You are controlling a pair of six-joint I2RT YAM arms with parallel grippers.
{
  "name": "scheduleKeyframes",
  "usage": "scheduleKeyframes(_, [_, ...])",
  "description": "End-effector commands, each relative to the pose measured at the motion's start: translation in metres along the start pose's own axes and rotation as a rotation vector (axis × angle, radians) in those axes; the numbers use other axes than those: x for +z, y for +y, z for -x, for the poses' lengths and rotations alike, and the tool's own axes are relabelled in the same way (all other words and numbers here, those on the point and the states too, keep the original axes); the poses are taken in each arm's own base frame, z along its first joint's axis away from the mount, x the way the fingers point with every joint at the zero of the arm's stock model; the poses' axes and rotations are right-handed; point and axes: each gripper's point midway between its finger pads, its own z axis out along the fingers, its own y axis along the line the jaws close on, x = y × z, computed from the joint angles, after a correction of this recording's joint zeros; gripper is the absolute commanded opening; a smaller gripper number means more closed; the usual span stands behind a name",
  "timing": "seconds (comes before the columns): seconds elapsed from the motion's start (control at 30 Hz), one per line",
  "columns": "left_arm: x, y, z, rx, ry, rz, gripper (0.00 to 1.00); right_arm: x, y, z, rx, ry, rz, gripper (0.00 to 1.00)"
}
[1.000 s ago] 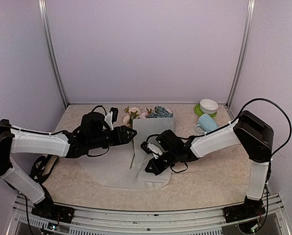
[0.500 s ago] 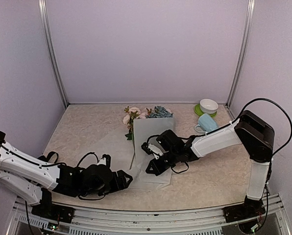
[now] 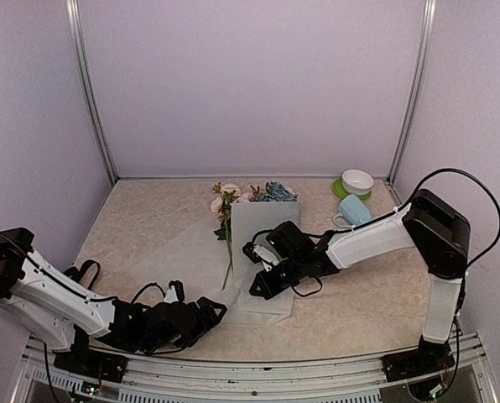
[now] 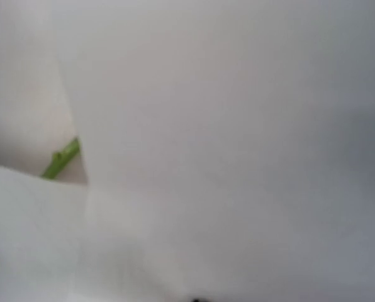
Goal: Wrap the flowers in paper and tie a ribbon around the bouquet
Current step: Pick up the two-thirds-folded wrapping paper from the center of the board.
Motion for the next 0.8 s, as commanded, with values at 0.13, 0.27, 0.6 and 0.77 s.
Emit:
scheduleKeyframes(0.13, [-0.021, 0.056, 0.024, -0.098, -0.186, 0.214, 0.78, 0.002, 0.01, -0.01, 0.027, 0.021, 0.005, 0.0])
scheduleKeyframes(0.27, [-0.034, 0.086, 0.036, -0.152, -0.248, 0.328, 0.83, -0.003, 0.02, -0.006, -0.013, 0.017, 0.02, 0.0])
scheduleKeyframes(0.6, [-0.033, 0.087, 0.047, -0.157, -0.236, 0.364, 0.83, -0.019, 0.036, 0.0, -0.075, -0.015, 0.074, 0.0])
scheduleKeyframes(0.77, [-0.016, 0.095, 0.028, -0.171, -0.142, 0.357, 0.82, -0.016, 0.037, -0.002, -0.08, -0.003, 0.085, 0.0])
